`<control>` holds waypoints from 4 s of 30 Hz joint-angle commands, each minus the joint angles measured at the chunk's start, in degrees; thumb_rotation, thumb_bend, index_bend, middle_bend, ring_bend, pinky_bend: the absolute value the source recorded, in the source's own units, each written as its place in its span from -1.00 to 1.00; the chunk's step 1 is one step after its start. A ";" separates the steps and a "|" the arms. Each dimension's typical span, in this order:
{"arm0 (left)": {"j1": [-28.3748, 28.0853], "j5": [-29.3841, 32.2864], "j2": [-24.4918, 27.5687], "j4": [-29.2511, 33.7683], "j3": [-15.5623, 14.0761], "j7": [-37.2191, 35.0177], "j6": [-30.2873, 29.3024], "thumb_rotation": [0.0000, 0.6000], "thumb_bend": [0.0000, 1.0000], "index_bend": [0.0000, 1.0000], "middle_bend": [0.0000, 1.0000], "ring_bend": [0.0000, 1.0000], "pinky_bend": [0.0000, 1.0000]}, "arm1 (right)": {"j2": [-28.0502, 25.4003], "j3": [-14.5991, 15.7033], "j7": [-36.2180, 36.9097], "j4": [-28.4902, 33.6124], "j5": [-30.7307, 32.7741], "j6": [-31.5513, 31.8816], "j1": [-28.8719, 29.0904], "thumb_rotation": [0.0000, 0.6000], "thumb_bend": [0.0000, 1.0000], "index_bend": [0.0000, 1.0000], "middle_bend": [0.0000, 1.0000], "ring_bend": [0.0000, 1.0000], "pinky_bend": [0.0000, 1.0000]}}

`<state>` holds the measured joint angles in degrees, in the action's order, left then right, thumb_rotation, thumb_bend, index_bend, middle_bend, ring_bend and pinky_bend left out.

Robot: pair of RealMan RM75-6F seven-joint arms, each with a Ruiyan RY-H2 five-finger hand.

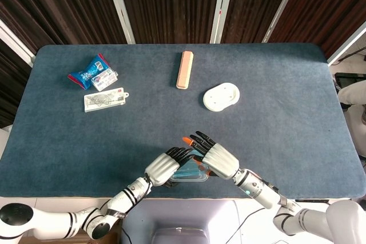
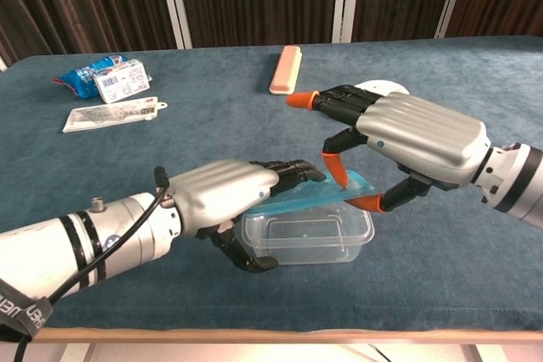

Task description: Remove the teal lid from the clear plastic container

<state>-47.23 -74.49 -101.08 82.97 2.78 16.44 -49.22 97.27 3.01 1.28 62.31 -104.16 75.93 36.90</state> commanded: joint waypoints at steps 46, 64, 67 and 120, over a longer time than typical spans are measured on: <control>5.32 -9.24 -1.48 -4.11 0.42 -3.52 -11.01 1.00 -0.45 -1.00 -1.00 -1.00 -1.00 | -2.15 -1.18 3.59 3.37 -1.37 6.47 -1.18 1.00 0.45 0.65 -0.70 -1.00 -1.00; 7.01 -9.57 7.32 -1.62 4.11 -6.09 -15.48 1.00 -0.43 -1.00 -1.00 -1.00 -1.00 | -8.97 -5.21 4.15 6.42 0.63 11.72 -2.81 1.00 0.46 0.68 -0.68 -1.00 -1.00; 7.17 -9.37 7.85 -1.62 4.19 -6.46 -15.49 1.00 -0.43 -1.00 -1.00 -1.00 -1.00 | -9.49 -5.39 4.40 6.22 0.85 11.91 -2.95 1.00 0.46 0.68 -0.68 -1.00 -1.00; 12.01 -5.60 20.17 7.48 1.07 -9.14 -12.35 1.00 -0.43 -1.00 -1.00 -1.00 -1.00 | -25.99 5.91 0.31 11.73 4.01 -2.58 -8.25 1.00 -0.90 -1.00 -1.00 -1.00 -1.00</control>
<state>-35.86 -80.59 -82.74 88.65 4.62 6.51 -62.09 73.27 8.61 0.40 71.76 -100.04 70.93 30.08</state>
